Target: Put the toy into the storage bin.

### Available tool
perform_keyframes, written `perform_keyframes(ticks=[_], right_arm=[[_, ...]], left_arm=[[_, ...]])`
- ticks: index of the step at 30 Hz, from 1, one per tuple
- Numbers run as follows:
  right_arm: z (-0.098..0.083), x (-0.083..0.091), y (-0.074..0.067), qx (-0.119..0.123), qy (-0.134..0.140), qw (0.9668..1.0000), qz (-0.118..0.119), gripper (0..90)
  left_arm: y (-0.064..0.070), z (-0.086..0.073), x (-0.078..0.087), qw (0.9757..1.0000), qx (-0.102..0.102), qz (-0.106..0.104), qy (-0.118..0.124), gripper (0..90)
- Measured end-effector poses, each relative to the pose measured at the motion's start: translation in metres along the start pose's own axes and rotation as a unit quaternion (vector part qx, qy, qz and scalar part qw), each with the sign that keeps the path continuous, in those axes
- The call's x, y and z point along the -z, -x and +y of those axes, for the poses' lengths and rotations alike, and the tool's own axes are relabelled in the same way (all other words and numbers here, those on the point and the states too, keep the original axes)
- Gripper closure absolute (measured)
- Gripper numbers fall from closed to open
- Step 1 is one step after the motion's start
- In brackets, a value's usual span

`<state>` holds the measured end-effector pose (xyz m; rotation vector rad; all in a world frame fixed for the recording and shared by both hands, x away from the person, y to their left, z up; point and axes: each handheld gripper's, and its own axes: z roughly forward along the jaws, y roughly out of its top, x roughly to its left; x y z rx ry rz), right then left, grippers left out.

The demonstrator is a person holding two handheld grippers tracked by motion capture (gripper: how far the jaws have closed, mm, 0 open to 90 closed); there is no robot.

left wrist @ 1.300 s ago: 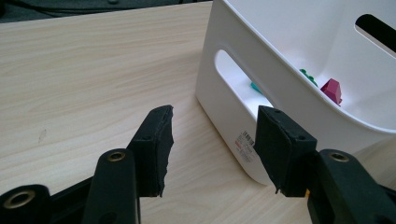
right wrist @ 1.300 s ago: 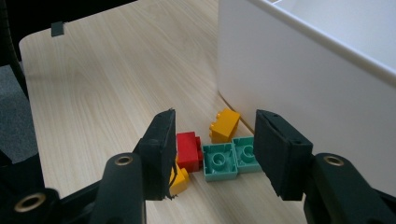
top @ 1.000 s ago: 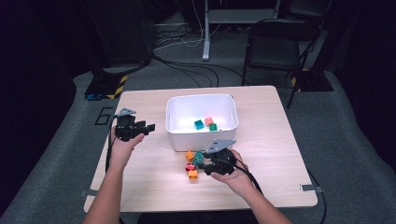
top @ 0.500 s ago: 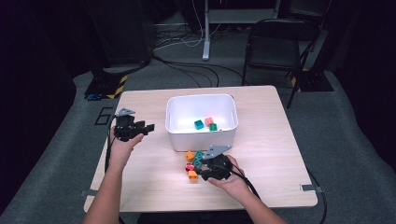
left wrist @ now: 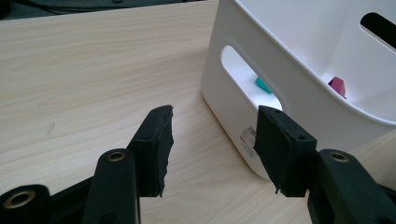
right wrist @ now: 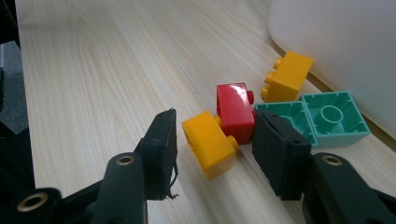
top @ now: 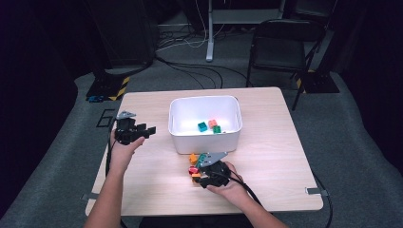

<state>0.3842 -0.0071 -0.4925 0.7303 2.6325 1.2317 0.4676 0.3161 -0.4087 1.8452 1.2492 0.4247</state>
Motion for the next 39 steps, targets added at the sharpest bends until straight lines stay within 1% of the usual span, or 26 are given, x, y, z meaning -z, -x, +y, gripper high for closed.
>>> perform_keyframes(ticks=[2, 3, 6, 10, 16, 17, 18, 19, 21, 22, 23, 25, 27, 28, 29, 30, 33, 35, 36, 37, 39], right_arm=[[0.000, -0.004, 0.000, 0.010, 0.000, 0.9999, 0.002, 49.4], [0.000, -0.005, -0.001, 0.004, 0.000, 1.0000, 0.002, 49.4], [0.000, -0.008, 0.000, 0.008, -0.005, 0.9999, 0.007, 49.4], [-0.001, -0.010, -0.001, 0.006, -0.009, 0.9999, 0.013, 49.3], [-0.003, -0.009, -0.005, 0.006, -0.013, 0.9997, 0.021, 49.6], [-0.004, -0.009, -0.005, 0.005, -0.014, 0.9996, 0.025, 49.7], [-0.005, -0.009, -0.006, -0.002, -0.013, 0.9995, 0.028, 49.9], [-0.005, -0.010, -0.006, 0.001, -0.013, 0.9996, 0.026, 50.3], [-0.006, -0.011, -0.006, 0.002, -0.015, 0.9995, 0.026, 51.5], [-0.006, -0.014, -0.006, 0.004, -0.019, 0.9994, 0.027, 54.1], [-0.006, -0.014, -0.006, 0.004, -0.019, 0.9994, 0.027, 54.1], [-0.008, -0.018, -0.008, 0.011, -0.028, 0.9994, 0.019, 57.5], [-0.008, -0.018, -0.008, 0.012, -0.032, 0.9992, 0.019, 58.7], [-0.009, -0.020, -0.010, 0.018, -0.035, 0.9991, 0.015, 62.3], [-0.009, -0.020, -0.010, 0.018, -0.035, 0.9991, 0.015, 62.3], [-0.009, -0.020, -0.010, 0.021, -0.037, 0.9990, 0.015, 64.8], [-0.009, -0.020, -0.010, 0.019, -0.039, 0.9990, 0.014, 66.1], [-0.008, -0.019, -0.010, 0.015, -0.040, 0.9989, 0.018, 66.8], [-0.008, -0.019, -0.010, 0.018, -0.040, 0.9988, 0.020, 66.8], [-0.008, -0.019, -0.011, 0.014, -0.043, 0.9988, 0.021, 66.9], [-0.007, -0.019, -0.011, 0.018, -0.042, 0.9987, 0.022, 66.9]], left_arm=[[-0.001, 0.000, 0.000, 1.0000, 0.001, 0.001, -0.001, 46.1], [-0.001, -0.001, 0.001, 1.0000, 0.002, 0.001, -0.002, 46.1], [-0.002, -0.001, 0.001, 1.0000, 0.002, 0.001, -0.002, 46.1], [-0.002, -0.001, 0.001, 1.0000, 0.003, 0.003, 0.001, 46.2], [-0.002, -0.001, 0.001, 1.0000, 0.003, 0.003, 0.004, 46.2], [-0.002, -0.001, 0.002, 1.0000, 0.003, 0.003, 0.000, 46.2], [-0.003, -0.001, 0.002, 1.0000, 0.003, 0.003, 0.000, 46.1], [-0.002, -0.001, 0.002, 1.0000, 0.003, 0.003, 0.000, 46.2], [-0.002, -0.001, 0.002, 1.0000, 0.003, 0.003, 0.000, 46.2], [-0.002, -0.001, 0.002, 1.0000, 0.003, 0.003, 0.001, 46.2], [-0.002, -0.001, 0.002, 1.0000, 0.003, 0.003, 0.001, 46.2], [-0.003, -0.001, 0.002, 1.0000, 0.002, 0.003, 0.001, 46.2], [-0.003, -0.001, 0.002, 1.0000, 0.003, 0.004, 0.001, 46.2], [-0.003, -0.001, 0.002, 1.0000, 0.003, 0.004, 0.002, 46.2], [-0.003, -0.001, 0.002, 1.0000, 0.003, 0.004, 0.002, 46.2], [-0.002, -0.001, 0.002, 1.0000, 0.003, 0.004, 0.002, 46.2], [-0.003, -0.001, 0.002, 1.0000, 0.002, 0.002, 0.000, 46.2], [-0.003, -0.001, 0.003, 1.0000, 0.003, 0.002, 0.000, 46.2], [-0.003, -0.001, 0.003, 1.0000, 0.003, 0.002, 0.000, 46.2], [-0.003, -0.001, 0.003, 1.0000, 0.003, 0.002, 0.000, 46.2], [-0.003, -0.001, 0.003, 1.0000, 0.003, 0.002, 0.000, 46.2]])
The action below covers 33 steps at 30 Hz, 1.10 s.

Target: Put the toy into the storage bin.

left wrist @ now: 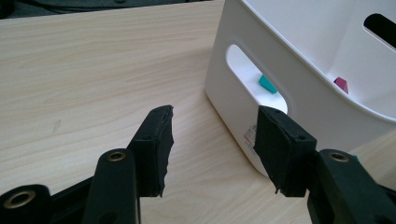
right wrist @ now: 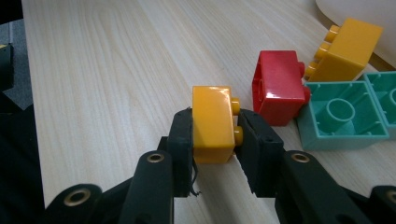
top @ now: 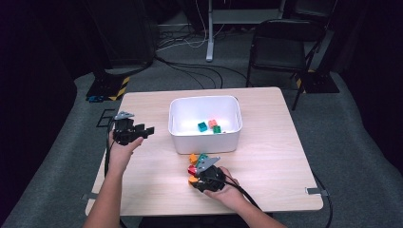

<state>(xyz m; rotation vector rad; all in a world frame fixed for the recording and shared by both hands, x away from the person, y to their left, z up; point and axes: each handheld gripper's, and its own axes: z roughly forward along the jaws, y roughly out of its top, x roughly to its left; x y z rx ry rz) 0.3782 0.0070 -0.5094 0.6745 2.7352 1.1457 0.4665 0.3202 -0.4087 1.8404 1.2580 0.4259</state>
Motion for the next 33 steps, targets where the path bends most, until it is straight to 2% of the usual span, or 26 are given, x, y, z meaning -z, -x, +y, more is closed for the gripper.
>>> perform_keyframes(ticks=[8, 19, 33], right_arm=[[0.006, 0.010, -0.002, 0.006, 0.012, 0.9999, 0.003, 66.9], [0.007, 0.024, 0.007, -0.007, 0.018, 0.9998, 0.001, 66.9], [0.014, 0.050, 0.016, -0.032, 0.044, 0.9983, -0.021, 67.0]], left_arm=[[0.000, 0.000, 0.000, 1.0000, 0.000, 0.000, -0.001, 46.2], [0.000, 0.000, -0.001, 1.0000, 0.000, 0.000, 0.000, 46.2], [0.000, 0.000, -0.001, 1.0000, 0.000, -0.001, 0.000, 46.2]])
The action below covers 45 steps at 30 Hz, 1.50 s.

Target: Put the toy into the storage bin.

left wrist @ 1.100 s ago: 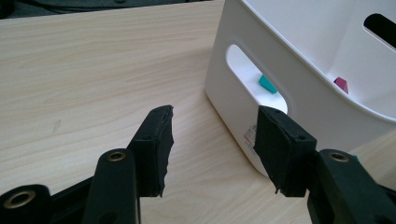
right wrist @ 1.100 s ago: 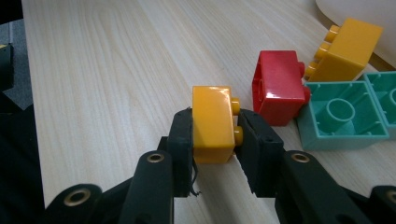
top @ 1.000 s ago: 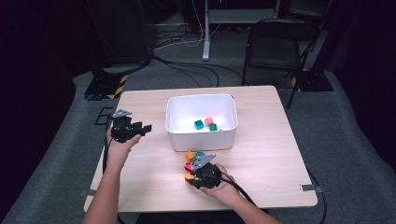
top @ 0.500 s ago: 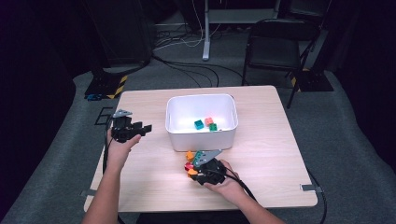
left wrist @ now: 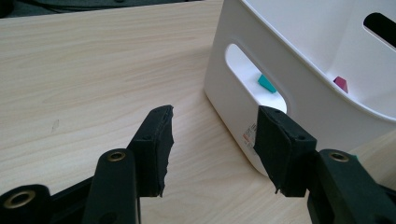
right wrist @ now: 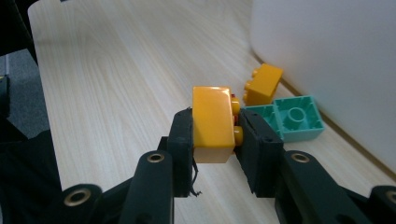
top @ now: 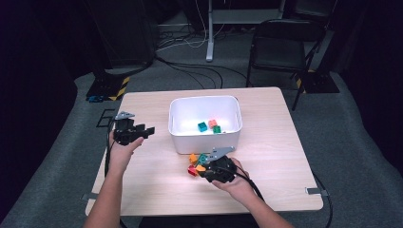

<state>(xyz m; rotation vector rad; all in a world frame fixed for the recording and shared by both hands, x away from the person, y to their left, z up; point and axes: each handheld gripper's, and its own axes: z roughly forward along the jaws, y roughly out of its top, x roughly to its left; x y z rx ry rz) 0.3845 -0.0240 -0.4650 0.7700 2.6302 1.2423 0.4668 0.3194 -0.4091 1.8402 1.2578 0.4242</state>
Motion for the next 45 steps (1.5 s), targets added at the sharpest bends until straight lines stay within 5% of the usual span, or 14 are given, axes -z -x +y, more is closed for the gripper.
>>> perform_keyframes(ticks=[27, 45], right_arm=[[0.031, 0.058, 0.023, -0.005, 0.026, 0.9992, -0.031, 67.1], [0.075, 0.088, 0.041, 0.002, 0.049, 0.9973, -0.055, 67.1]], left_arm=[[0.000, 0.001, -0.001, 1.0000, 0.000, -0.001, 0.000, 46.2], [0.000, 0.001, -0.001, 1.0000, 0.001, -0.003, 0.002, 46.2]])
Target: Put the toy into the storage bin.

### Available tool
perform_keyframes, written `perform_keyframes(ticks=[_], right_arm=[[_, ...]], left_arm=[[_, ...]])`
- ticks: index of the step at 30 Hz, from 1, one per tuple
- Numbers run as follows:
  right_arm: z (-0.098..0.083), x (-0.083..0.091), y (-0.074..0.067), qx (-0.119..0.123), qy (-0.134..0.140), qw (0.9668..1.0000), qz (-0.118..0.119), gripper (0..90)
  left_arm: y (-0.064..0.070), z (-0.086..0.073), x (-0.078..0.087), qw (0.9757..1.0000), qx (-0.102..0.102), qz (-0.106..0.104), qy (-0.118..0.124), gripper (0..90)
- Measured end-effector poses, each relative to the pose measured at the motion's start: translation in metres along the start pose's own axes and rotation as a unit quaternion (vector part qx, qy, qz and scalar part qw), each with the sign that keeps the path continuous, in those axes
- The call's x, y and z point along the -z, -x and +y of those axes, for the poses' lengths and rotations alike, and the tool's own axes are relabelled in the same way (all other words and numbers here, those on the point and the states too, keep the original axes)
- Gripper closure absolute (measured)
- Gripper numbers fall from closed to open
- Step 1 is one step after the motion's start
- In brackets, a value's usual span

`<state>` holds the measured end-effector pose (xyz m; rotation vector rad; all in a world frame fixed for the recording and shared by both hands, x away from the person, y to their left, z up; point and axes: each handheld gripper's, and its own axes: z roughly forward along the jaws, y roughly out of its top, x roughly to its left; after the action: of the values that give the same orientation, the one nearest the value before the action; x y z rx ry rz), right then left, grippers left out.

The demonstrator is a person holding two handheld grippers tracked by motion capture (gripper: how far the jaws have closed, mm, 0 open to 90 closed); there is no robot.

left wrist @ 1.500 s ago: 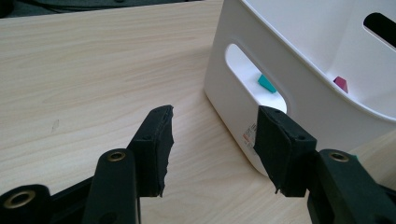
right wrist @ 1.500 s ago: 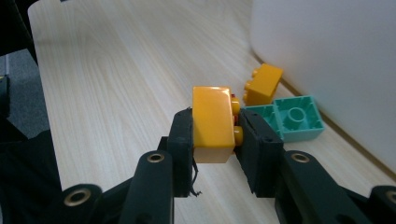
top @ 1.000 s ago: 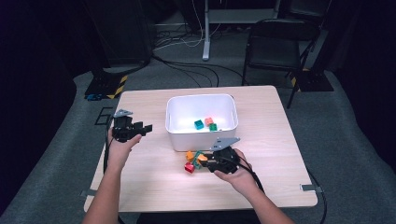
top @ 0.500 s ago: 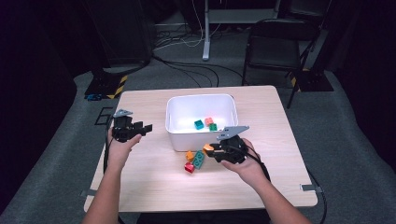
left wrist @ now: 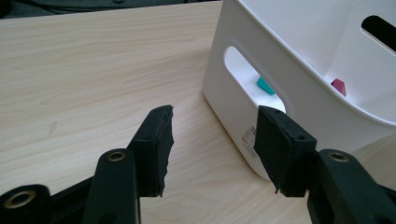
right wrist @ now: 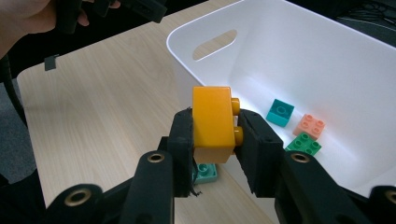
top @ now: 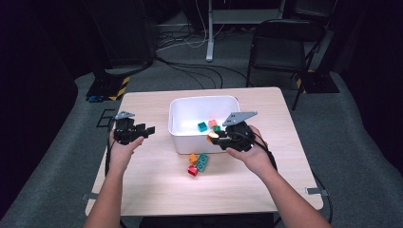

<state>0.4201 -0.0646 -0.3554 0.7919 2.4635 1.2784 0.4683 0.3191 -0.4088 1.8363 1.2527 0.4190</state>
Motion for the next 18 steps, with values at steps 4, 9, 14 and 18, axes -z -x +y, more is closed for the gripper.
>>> perform_keyframes(ticks=[4, 9, 14, 18], right_arm=[[0.007, 0.000, 0.004, -0.001, 0.000, 1.0000, -0.002, 67.1], [0.019, -0.005, 0.011, 0.003, -0.003, 0.9999, -0.011, 67.1], [0.027, -0.008, 0.019, -0.001, 0.004, 0.9999, -0.016, 67.1], [0.030, -0.011, 0.023, -0.010, 0.004, 0.9998, -0.018, 67.0]], left_arm=[[0.000, 0.000, 0.000, 1.0000, 0.000, 0.000, 0.000, 46.2], [0.000, 0.000, 0.000, 1.0000, 0.000, 0.000, 0.000, 46.2], [0.000, 0.000, 0.001, 1.0000, 0.001, 0.000, 0.001, 46.2], [-0.001, 0.000, 0.001, 1.0000, 0.002, 0.000, 0.001, 46.2]])
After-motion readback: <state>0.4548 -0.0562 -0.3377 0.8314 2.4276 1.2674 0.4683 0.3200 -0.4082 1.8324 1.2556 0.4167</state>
